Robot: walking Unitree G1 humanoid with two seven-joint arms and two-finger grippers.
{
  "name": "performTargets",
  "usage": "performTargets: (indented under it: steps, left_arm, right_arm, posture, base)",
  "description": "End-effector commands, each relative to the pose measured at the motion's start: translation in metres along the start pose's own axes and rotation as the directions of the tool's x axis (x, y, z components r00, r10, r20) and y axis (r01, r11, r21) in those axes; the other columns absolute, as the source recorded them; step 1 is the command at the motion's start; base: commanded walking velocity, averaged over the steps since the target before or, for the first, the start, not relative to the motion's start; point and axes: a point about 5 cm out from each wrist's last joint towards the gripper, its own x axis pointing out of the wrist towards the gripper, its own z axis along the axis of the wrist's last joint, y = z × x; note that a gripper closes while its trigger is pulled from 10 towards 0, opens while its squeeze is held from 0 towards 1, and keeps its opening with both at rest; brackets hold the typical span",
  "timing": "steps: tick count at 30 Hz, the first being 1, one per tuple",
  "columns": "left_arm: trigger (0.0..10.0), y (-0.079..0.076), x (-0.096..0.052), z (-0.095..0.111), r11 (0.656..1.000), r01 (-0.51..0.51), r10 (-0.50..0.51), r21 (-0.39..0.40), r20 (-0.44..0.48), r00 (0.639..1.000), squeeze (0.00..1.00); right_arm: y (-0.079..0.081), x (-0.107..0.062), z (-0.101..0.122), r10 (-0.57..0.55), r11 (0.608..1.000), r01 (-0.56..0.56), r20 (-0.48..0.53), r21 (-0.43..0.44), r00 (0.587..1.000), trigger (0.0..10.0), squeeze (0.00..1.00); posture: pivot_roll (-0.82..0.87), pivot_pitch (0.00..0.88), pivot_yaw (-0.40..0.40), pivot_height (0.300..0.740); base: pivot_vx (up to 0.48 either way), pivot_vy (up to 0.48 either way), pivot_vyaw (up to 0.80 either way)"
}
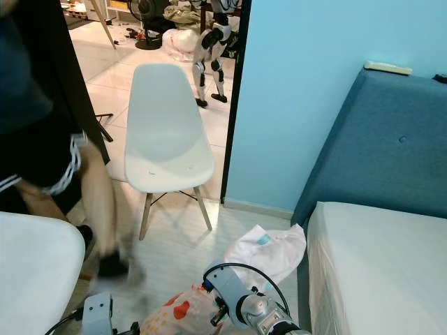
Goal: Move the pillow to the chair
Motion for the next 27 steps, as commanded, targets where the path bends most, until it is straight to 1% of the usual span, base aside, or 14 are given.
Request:
performTargets:
  steps: [1,5,6,7,9,15,23,24,27]
  left_arm:
    - [10.0,-0.001,-0.001,-0.006,1.000,0.010,-0.010,0.008,-0.030,0.999,0.00]
    - [10.0,-0.001,-0.001,-0.007,1.000,0.010,-0.010,0.010,-0.031,0.999,0.00]
    - [10.0,-0.001,-0.001,-0.006,1.000,0.007,-0.007,0.009,-0.031,0.999,0.00]
    - [10.0,-0.001,-0.001,-0.006,1.000,0.007,-0.007,0.009,-0.031,0.999,0.00]
    - [10.0,0.000,-0.001,-0.005,1.000,-0.002,0.002,0.000,-0.027,1.000,0.00]
    - [10.0,0.001,-0.001,-0.004,1.000,-0.009,0.009,-0.009,-0.024,1.000,0.00]
    - [10.0,0.001,-0.001,-0.004,1.000,-0.012,0.011,-0.012,-0.025,1.000,0.00]
    - [10.0,0.001,-0.001,-0.004,1.000,-0.013,0.013,-0.012,-0.024,1.000,0.00]
    - [10.0,0.001,-0.001,-0.004,1.000,-0.013,0.013,-0.013,-0.024,1.000,0.00]
  right_arm:
    - [0.000,0.000,0.004,0.010,1.000,-0.010,0.024,-0.011,1.000,10.0,0.00]
    - [0.000,0.001,0.007,0.012,1.000,-0.012,0.037,-0.007,0.999,10.0,0.00]
    - [-0.001,0.001,0.015,0.022,1.000,-0.022,0.074,-0.001,0.997,10.0,0.00]
    - [-0.001,0.001,0.015,0.022,1.000,-0.022,0.074,-0.001,0.997,10.0,0.00]
    - [-0.001,0.002,0.028,0.050,0.999,-0.050,0.127,-0.004,0.991,10.0,0.00]
    - [-0.002,0.004,0.043,0.059,0.998,-0.057,0.171,-0.018,0.983,10.0,0.00]
    - [-0.002,0.004,0.040,0.052,0.999,-0.049,0.158,-0.022,0.986,10.0,0.00]
    - [-0.001,0.003,0.035,0.054,0.999,-0.052,0.143,-0.016,0.988,10.0,0.00]
    - [0.000,0.003,0.033,0.054,0.999,-0.053,0.135,-0.014,0.989,10.0,0.00]
  posture:
    - [0.10,0.039,-0.123,0.740]
    - [0.10,0.037,-0.122,0.740]
    - [0.11,0.035,-0.122,0.740]
    - [0.11,0.035,-0.122,0.740]
    - [0.11,0.035,-0.124,0.740]
    - [0.10,0.036,-0.127,0.740]
    - [0.11,0.041,-0.126,0.740]
    - [0.11,0.043,-0.125,0.740]
    - [0.11,0.043,-0.124,0.740]
  base:
    - [0.000,0.000,0.00]
    - [0.000,0.000,0.00]
    - [0.000,0.000,0.00]
    - [0.000,0.000,0.00]
    - [0.000,0.000,0.00]
    - [0.000,0.000,0.00]
    - [0.000,0.000,0.00]
    - [0.000,0.000,0.00]
    - [0.000,0.000,0.00]
